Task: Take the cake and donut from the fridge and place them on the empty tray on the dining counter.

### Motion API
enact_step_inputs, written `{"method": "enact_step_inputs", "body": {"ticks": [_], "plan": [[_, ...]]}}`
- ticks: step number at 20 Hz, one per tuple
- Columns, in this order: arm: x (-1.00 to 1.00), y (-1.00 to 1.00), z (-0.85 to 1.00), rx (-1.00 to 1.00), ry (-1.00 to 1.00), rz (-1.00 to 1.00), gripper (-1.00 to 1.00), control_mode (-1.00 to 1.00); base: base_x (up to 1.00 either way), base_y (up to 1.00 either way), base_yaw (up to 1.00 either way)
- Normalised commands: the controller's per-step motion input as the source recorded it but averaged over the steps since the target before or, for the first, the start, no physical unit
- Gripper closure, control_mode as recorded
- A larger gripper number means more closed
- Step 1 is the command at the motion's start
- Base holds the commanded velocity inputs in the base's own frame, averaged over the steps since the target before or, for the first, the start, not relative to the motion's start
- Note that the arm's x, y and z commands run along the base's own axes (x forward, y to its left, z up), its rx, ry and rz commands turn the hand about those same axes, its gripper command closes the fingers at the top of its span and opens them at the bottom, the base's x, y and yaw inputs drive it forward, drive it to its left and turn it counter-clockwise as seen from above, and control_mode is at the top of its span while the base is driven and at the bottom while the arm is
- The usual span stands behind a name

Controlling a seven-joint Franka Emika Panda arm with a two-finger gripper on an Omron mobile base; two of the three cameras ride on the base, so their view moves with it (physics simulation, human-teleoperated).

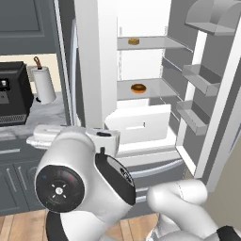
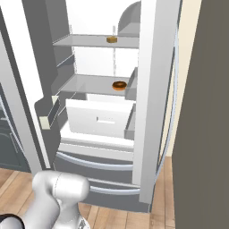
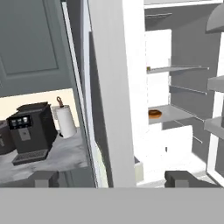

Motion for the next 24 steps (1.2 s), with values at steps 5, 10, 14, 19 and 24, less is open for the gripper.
{"method": "enact_step_inputs", "body": {"ticks": [5, 10, 14, 19, 24], "plan": [[-0.05, -1.00, -0.04, 0.00, 0.06, 0.03, -1.00, -1.00, 0.00, 0.00, 0.00], [0.20, -1.00, -0.15, 0.01, 0.11, 0.18, -1.00, -1.00, 0.00, 0.00, 0.00], [0.04, -0.69, -0.35, 0.01, 0.03, 0.01, -1.00, -1.00, 0.00, 0.00, 0.00], [0.00, -0.49, -0.26, 0.00, -0.07, 0.15, -1.00, -1.00, 0.00, 0.00, 0.00], [-0.01, -0.31, 0.05, -0.06, -0.20, 0.50, -1.00, -1.00, 0.00, 0.00, 0.00]]}}
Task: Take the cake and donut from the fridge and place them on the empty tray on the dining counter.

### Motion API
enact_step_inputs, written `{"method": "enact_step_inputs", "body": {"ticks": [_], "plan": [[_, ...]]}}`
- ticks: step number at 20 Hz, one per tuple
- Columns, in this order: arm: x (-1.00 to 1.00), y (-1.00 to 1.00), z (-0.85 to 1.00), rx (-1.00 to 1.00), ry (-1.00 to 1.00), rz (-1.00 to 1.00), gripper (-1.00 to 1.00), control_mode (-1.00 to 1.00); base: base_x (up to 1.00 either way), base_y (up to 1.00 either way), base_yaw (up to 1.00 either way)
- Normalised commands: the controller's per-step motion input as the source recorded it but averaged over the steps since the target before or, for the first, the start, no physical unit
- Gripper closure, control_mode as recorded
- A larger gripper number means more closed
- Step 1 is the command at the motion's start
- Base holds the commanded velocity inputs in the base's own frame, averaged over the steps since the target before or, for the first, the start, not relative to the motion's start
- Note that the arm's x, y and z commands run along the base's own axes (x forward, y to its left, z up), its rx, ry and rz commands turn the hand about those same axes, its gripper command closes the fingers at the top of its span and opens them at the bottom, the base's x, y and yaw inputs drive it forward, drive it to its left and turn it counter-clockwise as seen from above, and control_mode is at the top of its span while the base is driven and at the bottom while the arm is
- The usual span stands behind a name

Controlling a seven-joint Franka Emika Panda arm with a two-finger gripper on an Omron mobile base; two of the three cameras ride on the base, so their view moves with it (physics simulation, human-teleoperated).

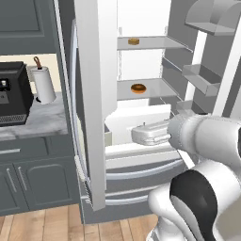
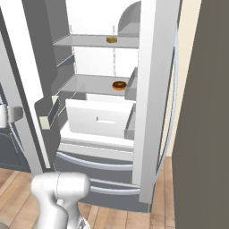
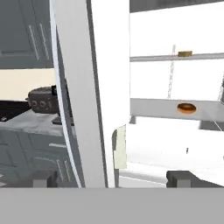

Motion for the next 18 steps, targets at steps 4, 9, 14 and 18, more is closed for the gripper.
{"method": "enact_step_inputs", "body": {"ticks": [4, 9, 14, 18], "plan": [[-0.01, -0.30, 0.10, -0.25, -0.11, 0.47, -1.00, -1.00, 0.00, 0.00, 0.00], [0.00, -0.32, -0.01, -0.32, -0.02, 0.49, -1.00, -1.00, 0.00, 0.00, 0.00], [0.00, -0.03, -0.41, -0.42, -0.27, 0.57, -1.00, -1.00, 0.00, 0.00, 0.00], [0.00, -0.01, -0.49, -0.46, -0.53, 0.53, -1.00, -1.00, 0.00, 0.00, 0.00]]}}
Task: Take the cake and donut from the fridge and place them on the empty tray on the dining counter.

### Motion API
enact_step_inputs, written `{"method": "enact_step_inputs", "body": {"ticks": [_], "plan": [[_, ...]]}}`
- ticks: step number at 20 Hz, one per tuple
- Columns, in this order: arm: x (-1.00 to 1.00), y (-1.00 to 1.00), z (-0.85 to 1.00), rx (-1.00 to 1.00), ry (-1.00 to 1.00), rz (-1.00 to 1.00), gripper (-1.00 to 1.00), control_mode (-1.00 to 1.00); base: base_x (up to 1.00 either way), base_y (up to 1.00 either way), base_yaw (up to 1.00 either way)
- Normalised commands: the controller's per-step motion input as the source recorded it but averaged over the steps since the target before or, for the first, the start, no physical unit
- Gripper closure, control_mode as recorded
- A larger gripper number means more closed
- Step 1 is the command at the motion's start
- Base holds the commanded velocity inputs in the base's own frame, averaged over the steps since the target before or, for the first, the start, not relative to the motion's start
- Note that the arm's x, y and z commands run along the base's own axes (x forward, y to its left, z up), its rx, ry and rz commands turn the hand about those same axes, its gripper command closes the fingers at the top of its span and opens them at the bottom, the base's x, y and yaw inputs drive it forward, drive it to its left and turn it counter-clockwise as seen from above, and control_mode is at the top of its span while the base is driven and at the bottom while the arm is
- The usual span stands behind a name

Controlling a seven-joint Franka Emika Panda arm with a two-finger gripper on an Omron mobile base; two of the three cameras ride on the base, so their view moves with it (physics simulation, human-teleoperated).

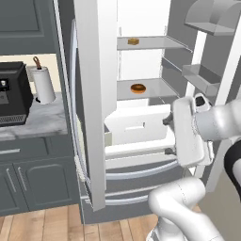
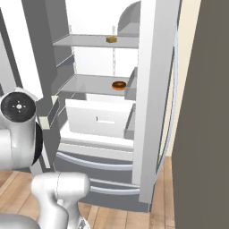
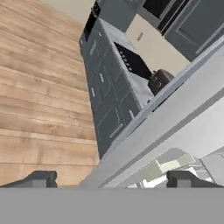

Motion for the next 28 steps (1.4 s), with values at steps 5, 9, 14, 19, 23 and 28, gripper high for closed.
{"method": "enact_step_inputs", "body": {"ticks": [5, 9, 14, 19, 23, 28], "plan": [[0.00, -0.19, -0.15, -0.36, -0.71, 0.41, -1.00, -1.00, 0.00, 0.00, 0.00], [0.00, -0.30, 0.04, -0.14, -0.52, 0.34, -1.00, -1.00, 0.00, 0.00, 0.00], [0.18, -0.06, -0.16, -0.02, -0.14, 0.11, -1.00, -1.00, 0.00, 0.00, 0.00], [0.33, 0.00, -0.12, -0.07, -0.35, 0.00, -1.00, -1.00, 0.00, 0.00, 0.00], [0.19, 0.01, -0.02, -0.03, -0.31, -0.03, -1.00, -1.00, 0.00, 0.00, 0.00], [0.16, 0.00, 0.00, 0.01, -0.04, -0.03, -1.00, -1.00, 0.00, 0.00, 0.00]]}}
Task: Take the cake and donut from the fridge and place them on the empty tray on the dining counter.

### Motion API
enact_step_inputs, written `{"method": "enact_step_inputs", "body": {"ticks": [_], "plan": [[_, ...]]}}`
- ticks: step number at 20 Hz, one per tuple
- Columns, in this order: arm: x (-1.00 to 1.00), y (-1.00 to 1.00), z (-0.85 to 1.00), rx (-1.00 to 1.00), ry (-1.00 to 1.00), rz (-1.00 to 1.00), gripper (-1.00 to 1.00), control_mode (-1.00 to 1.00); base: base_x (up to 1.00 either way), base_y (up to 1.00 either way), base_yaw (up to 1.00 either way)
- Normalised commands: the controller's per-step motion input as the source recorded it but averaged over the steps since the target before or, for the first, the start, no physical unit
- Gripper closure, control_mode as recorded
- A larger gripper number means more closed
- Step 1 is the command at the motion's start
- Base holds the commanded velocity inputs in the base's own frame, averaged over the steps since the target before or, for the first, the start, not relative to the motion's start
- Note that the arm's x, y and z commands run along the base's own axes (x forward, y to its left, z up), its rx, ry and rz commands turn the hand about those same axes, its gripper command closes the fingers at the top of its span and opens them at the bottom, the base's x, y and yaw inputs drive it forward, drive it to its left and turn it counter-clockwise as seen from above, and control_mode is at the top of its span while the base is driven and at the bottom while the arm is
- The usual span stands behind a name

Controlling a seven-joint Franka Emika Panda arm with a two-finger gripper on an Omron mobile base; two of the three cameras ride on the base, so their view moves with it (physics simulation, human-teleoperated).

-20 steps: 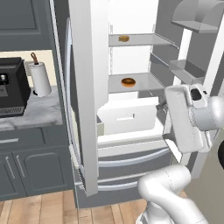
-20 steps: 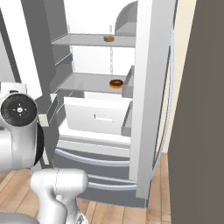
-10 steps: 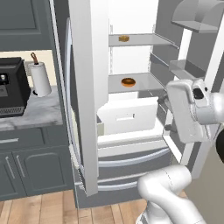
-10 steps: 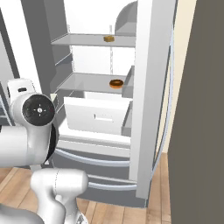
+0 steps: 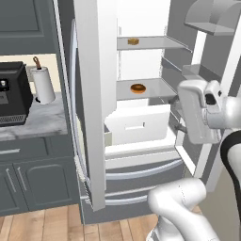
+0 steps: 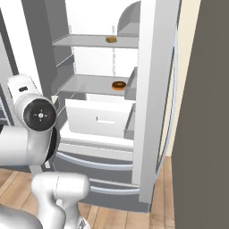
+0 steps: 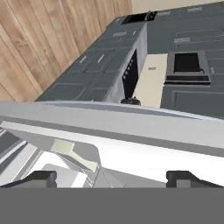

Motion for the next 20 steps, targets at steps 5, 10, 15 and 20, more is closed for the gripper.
{"method": "enact_step_inputs", "body": {"ticks": [5, 10, 15, 20], "plan": [[0.11, 0.01, -0.03, 0.09, 0.00, -0.01, -1.00, -1.00, 0.00, 0.00, 0.00], [0.39, 0.06, -0.20, 0.13, 0.00, 0.00, -1.00, -1.00, 0.00, 0.00, 0.00], [0.73, 0.24, -0.26, 0.09, 0.00, 0.00, -1.00, -1.00, 0.00, 0.00, 0.00], [0.50, 0.14, -0.11, 0.02, 0.00, 0.00, -1.00, -1.00, 0.00, 0.00, 0.00]]}}
